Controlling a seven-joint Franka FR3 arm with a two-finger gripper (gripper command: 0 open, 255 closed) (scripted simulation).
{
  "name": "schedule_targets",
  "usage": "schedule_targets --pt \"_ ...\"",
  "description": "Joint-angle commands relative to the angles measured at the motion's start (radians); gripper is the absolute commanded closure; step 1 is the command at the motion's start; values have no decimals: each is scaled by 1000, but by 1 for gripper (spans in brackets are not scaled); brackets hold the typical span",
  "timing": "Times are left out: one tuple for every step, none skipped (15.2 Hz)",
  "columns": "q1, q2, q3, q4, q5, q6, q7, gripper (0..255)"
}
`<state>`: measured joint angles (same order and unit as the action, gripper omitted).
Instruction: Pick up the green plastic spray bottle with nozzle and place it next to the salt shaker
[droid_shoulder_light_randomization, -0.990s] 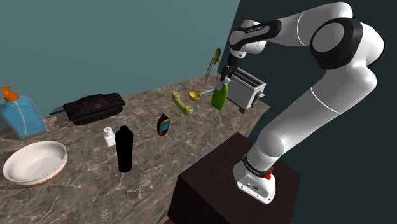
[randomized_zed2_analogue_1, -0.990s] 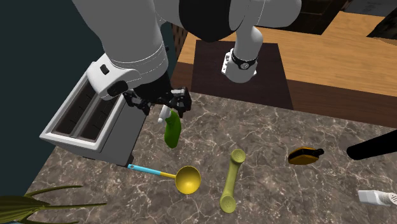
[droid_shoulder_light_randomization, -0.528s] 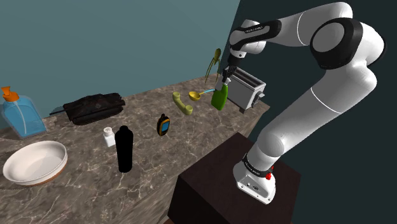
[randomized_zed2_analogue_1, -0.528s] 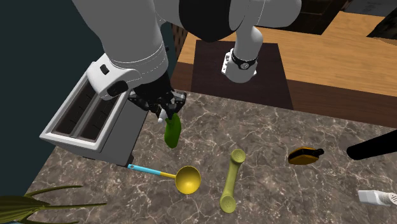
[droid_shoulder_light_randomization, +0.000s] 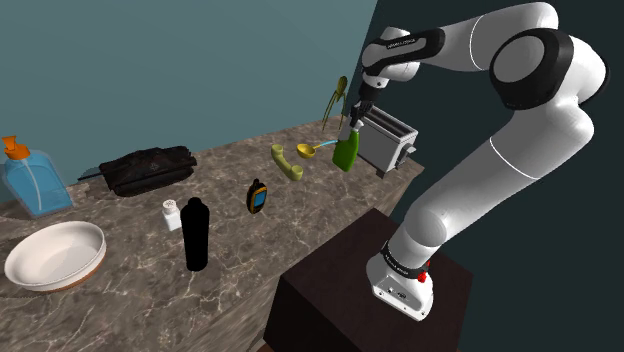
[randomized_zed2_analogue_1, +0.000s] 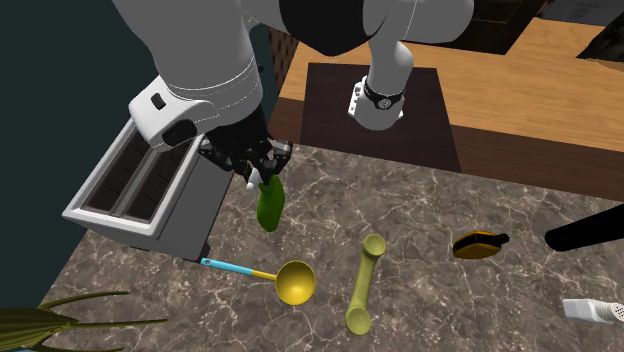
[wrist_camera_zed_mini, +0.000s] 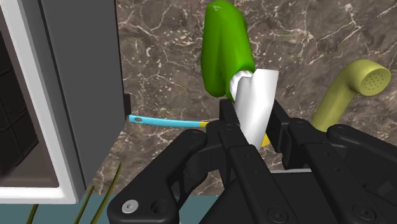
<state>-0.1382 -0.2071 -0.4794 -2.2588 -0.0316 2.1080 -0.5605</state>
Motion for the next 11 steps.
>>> schedule_targets --pt "-1 -11 3 17 -4 -27 5 255" --pt "-1 -15 5 27 -6 -41 7 255" --pt "-1 -20 6 36 -8 -54 9 255" --pt "-1 -24 8 46 -10 -68 11 255" --pt "-1 -28 9 56 -11 -82 13 255" --pt "-1 -31 11 66 -12 -95 15 255" --pt "-1 -35 12 77 -13 -109 16 255" --pt "-1 -38 14 88 -14 -122 18 255" --pt "-1 -41 15 98 -15 -136 19 255" --pt "0 -44 16 110 -16 -149 21 255" --pt "0 -46 18 121 -17 -163 22 255"
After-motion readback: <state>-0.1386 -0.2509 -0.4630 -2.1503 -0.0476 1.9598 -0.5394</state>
